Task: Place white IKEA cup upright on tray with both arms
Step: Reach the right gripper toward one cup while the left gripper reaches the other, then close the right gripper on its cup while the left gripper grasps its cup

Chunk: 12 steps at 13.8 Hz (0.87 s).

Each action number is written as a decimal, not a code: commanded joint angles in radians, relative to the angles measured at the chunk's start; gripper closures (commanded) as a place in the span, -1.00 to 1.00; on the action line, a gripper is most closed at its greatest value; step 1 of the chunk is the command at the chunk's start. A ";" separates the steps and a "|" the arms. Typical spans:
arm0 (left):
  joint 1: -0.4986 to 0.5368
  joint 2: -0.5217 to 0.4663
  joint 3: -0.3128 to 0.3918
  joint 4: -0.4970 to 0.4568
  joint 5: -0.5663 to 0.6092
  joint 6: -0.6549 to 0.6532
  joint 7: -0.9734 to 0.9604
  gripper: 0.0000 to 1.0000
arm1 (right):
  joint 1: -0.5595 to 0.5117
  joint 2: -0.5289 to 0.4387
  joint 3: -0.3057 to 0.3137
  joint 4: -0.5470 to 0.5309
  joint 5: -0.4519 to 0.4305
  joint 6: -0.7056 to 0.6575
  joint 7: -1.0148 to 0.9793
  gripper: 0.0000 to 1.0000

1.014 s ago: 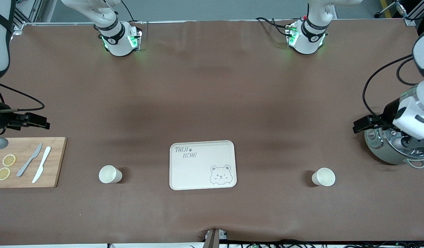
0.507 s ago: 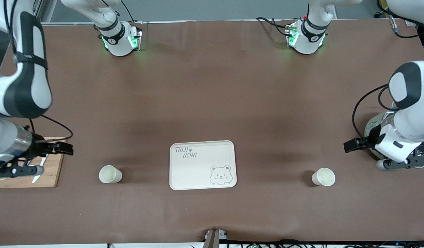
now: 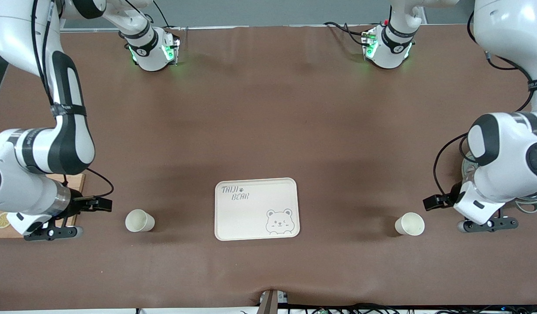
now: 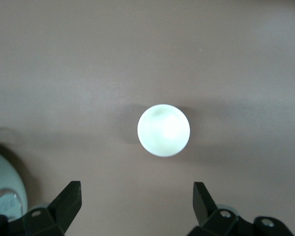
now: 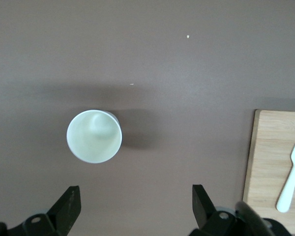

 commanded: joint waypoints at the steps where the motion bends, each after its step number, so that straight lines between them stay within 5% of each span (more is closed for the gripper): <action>1: 0.009 0.053 -0.001 0.010 0.021 0.078 0.018 -1.00 | -0.001 0.039 0.003 0.013 0.009 0.038 0.008 -1.00; 12: 0.023 0.225 -0.001 0.011 0.007 0.304 0.013 -1.00 | -0.001 0.132 0.012 0.010 0.017 0.139 0.002 -1.00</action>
